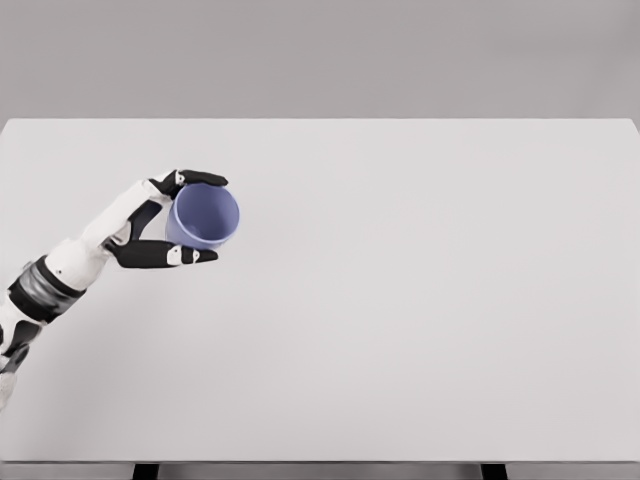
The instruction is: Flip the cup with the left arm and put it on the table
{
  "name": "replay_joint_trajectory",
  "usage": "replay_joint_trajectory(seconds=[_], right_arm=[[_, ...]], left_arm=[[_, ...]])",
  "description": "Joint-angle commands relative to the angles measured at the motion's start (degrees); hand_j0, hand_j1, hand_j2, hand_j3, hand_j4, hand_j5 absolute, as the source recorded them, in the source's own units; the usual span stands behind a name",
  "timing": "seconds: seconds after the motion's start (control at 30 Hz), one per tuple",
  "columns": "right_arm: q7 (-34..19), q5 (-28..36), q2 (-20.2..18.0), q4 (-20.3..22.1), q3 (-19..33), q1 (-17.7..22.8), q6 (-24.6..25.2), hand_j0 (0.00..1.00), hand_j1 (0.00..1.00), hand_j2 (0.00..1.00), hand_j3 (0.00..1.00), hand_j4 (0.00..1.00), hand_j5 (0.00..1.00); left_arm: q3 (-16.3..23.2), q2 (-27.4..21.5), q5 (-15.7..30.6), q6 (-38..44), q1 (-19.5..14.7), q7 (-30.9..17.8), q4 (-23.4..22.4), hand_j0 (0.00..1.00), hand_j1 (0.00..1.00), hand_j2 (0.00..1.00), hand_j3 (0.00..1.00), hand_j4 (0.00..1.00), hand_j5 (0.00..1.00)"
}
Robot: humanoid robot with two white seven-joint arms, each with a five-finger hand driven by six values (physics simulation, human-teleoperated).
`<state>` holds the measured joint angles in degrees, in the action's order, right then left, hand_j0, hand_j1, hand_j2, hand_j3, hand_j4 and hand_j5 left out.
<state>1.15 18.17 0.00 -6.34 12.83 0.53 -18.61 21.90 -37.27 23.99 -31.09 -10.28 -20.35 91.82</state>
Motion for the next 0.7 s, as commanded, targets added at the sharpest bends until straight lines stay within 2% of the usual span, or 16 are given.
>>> replay_joint_trajectory(seconds=[0.0, 0.37, 0.67], right_arm=[[0.0, 0.0, 0.0, 0.0, 0.0, 0.0, 0.0, 1.00, 1.00, 1.00, 1.00, 1.00, 1.00], [0.0, 0.0, 0.0, 0.0, 0.0, 0.0, 0.1, 1.00, 1.00, 1.00, 1.00, 1.00, 1.00], [0.0, 0.1, 0.0, 0.0, 0.0, 0.0, 0.0, 1.00, 1.00, 1.00, 1.00, 1.00, 1.00]], left_arm=[[0.9, 1.4, 0.8, 0.0, -0.1, -0.4, 0.2, 0.75, 0.75, 0.75, 0.75, 0.75, 0.75], [5.5, 2.6, 3.3, 0.1, -2.2, -0.4, 0.3, 0.76, 0.76, 0.76, 0.76, 0.76, 0.76], [8.7, 4.4, 3.3, 0.0, -4.0, -0.4, 0.6, 0.78, 0.78, 0.78, 0.78, 0.78, 0.78]])
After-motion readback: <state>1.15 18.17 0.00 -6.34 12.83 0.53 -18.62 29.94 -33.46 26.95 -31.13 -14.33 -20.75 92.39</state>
